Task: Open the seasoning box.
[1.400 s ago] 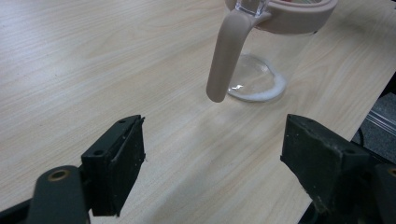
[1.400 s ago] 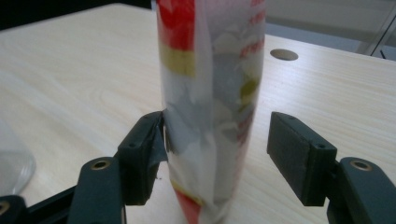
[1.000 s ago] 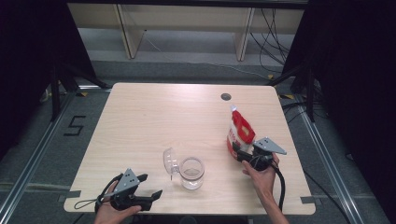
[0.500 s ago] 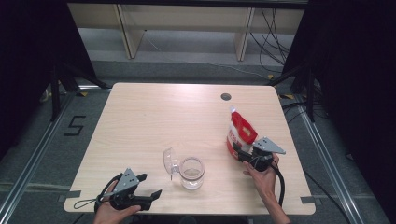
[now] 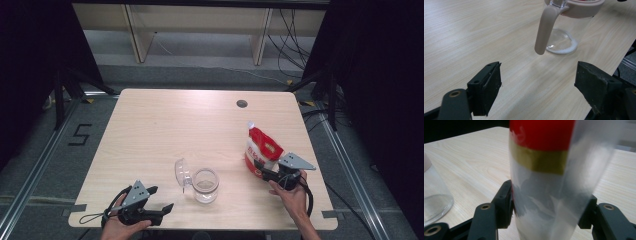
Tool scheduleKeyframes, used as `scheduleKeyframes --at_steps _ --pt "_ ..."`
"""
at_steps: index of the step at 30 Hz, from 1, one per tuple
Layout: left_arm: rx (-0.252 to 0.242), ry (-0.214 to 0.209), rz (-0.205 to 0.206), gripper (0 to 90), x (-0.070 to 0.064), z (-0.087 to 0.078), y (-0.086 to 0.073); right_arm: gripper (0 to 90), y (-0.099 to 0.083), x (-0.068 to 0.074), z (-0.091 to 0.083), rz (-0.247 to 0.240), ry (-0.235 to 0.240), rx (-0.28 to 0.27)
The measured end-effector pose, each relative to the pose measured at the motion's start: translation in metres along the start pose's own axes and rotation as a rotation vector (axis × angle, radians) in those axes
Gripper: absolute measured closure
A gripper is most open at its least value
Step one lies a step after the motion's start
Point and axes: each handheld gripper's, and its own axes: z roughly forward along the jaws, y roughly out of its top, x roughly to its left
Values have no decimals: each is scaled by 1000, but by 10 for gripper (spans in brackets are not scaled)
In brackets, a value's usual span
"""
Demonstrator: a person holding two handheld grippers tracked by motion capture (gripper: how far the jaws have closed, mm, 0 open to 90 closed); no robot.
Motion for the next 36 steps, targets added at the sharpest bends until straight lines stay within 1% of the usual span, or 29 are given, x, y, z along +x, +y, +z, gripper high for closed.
scheduleKeyframes --at_steps 1,2,3,4,5,6,9,10,11,12,13,14,15,16,17,18,19,20,22,23,24,25,26,29,30,33,34,35,36 --pt "0 0 0 205 0 0 0 445 0 0 0 0 0 0" --pt "-5 -3 1 205 0 0 0 440 -1 2 0 24 -5 0" --pt "-5 -3 1 205 0 0 0 440 -1 2 0 24 -5 0" --pt "-5 -7 0 204 1 1 0 420 -2 0 2 14 -6 -24" --pt "-5 -7 0 205 1 1 0 420 -2 0 2 14 -6 -24" --pt "-4 -4 1 205 0 0 0 388 -4 -2 4 -10 -23 -45" --pt "-2 -6 4 205 0 0 0 400 -4 -1 6 -16 -17 -42" --pt "-10 -8 -2 205 0 0 0 388 -5 3 7 37 -17 -54" --pt "-9 -7 2 205 0 0 0 388 -5 3 7 37 -17 -54" --pt "-7 -6 18 204 1 -1 0 364 -5 3 8 53 -22 -61" --pt "-7 -6 18 205 1 -1 0 364 -5 3 8 53 -22 -61" --pt "-7 -5 19 204 1 -1 0 345 -6 4 10 44 -42 -69" --pt "-8 -4 16 204 1 -2 0 329 -5 2 11 7 -43 -80" --pt "-8 -4 16 204 1 -2 0 329 -5 2 11 7 -43 -80" --pt "-9 -5 15 204 1 -2 0 325 -6 1 11 -6 -59 -83" --pt "-12 -6 -6 204 1 -1 0 321 -6 1 12 -8 -67 -89" --pt "-7 -2 -6 204 0 -1 0 303 -6 0 11 -1 -74 -83" --pt "-3 1 12 205 1 -2 0 297 -7 0 12 -7 -81 -92" --pt "-13 -7 12 204 1 0 0 267 -7 0 12 3 -73 -94" --pt "-2 -8 13 204 1 -1 1 268 -8 1 15 19 -78 -141" --pt "0 -1 -9 204 1 0 0 263 -9 1 16 19 -53 -122" --pt "0 -1 -9 204 1 0 0 263 -9 1 16 19 -53 -122" --pt "2 -4 10 204 2 0 1 264 -10 2 17 60 -66 -132" --pt "-2 -1 10 204 3 0 1 267 -10 0 19 69 -66 -132" --pt "-3 -1 10 204 3 0 1 284 -12 -2 21 84 -40 -133" --pt "-6 0 -3 204 3 0 1 316 -14 -3 23 91 -42 -138" --pt "-11 -1 -21 204 2 1 0 307 -18 -2 23 146 -30 -135" --pt "-9 -5 -18 204 2 1 0 307 -18 -2 23 146 -30 -135" --pt "-9 -6 -17 204 2 1 0 312 -19 -5 25 128 -22 -151"
